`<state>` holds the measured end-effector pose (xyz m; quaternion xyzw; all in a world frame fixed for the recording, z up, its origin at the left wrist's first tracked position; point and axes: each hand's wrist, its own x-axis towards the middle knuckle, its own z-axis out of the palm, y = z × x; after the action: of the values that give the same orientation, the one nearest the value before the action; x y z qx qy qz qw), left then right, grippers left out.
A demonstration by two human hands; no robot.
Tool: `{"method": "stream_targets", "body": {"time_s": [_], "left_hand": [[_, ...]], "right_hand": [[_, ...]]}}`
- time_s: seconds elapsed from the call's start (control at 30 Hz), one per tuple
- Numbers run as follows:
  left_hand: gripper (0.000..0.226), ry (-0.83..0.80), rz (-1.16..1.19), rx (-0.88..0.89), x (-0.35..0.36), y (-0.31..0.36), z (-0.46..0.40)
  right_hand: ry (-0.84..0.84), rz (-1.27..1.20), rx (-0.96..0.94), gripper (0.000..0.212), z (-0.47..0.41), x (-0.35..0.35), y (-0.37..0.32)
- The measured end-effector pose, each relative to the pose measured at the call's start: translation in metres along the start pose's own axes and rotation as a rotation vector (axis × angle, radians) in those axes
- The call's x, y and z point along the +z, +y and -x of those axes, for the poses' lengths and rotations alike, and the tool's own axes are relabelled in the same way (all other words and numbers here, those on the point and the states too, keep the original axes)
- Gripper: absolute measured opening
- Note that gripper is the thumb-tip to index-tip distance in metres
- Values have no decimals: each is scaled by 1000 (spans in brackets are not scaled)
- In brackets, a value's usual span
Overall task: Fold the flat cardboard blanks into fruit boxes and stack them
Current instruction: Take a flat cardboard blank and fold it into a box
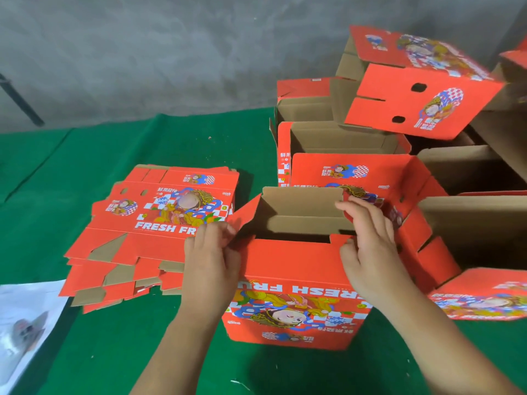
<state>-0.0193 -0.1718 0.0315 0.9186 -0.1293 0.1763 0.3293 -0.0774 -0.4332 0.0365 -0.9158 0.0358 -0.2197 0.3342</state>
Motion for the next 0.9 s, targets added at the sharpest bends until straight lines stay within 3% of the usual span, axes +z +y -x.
{"method": "stream_targets", "body": {"time_s": [0.2, 0.37, 0.5, 0.63, 0.9], "left_hand": [[33, -215, -103, -32, -6, 6, -35], [35, -238, -181, -147, 16, 15, -55], [48, -258, 10, 6, 11, 13, -45], [84, -322, 19, 108, 6, 15, -41], [95, -444, 55, 132, 1, 13, -37]], "right_hand": [[-45, 47, 21, 68, 0, 0, 1], [-152, 302, 127, 73, 0, -5, -2], [-160, 410, 145, 81, -2, -9, -6], [-138, 400, 164, 82, -3, -10, -7], [-169, 393, 162, 81, -4, -10, -5]]}}
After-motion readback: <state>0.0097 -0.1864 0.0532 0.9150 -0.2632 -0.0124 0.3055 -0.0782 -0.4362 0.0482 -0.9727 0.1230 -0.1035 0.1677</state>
